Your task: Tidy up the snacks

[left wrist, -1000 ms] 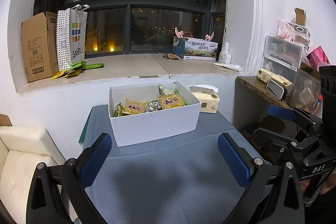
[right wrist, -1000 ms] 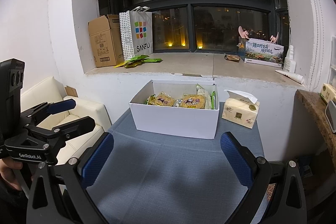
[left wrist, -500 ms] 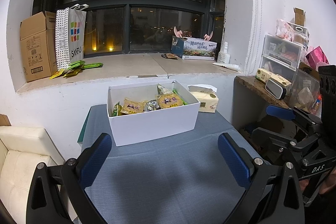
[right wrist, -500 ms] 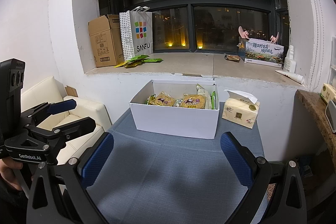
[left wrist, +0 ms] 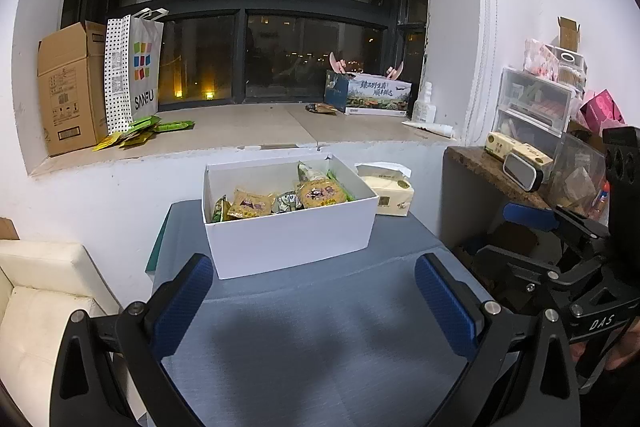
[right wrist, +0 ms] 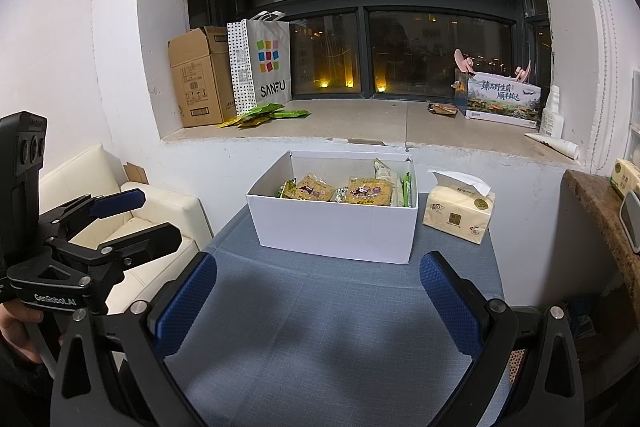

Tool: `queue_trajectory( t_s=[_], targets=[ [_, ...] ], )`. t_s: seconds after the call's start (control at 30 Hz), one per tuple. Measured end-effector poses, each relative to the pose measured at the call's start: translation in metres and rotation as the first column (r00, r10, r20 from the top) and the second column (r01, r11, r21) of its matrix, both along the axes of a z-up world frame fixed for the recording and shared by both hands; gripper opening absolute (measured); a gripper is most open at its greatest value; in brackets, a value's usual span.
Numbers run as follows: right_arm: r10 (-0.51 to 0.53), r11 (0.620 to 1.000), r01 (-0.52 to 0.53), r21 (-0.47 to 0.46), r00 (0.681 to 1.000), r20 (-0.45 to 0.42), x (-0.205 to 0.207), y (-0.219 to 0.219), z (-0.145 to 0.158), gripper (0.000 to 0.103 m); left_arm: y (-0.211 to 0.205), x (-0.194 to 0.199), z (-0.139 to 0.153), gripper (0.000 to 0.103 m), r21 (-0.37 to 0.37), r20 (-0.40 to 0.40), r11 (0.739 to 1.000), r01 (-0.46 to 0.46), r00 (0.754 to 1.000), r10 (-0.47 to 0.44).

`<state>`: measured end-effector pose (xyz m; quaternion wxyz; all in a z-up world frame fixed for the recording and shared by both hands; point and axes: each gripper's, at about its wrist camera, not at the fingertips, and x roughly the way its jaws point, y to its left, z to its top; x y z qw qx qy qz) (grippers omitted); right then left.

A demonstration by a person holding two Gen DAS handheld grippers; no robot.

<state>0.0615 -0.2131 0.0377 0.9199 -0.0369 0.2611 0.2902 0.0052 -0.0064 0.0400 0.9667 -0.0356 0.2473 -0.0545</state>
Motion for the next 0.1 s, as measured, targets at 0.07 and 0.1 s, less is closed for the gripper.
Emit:
queue_trajectory(
  t_s=[0.07, 0.1],
  targets=[
    [0.001, 1.000, -0.001, -0.001, 1.000, 0.000, -0.0004, 0.0003, -0.0010, 0.103, 0.0006, -0.0008, -0.0005, 0.103, -0.005, 0.000, 1.000, 0.002, 1.000, -0.002],
    [0.001, 1.000, -0.001, -0.001, 1.000, 0.000, -0.0004, 0.0003, -0.0016, 0.103, 0.0012, -0.0008, -0.0007, 0.103, -0.004, -0.002, 1.000, 0.000, 1.000, 0.000]
  ],
)
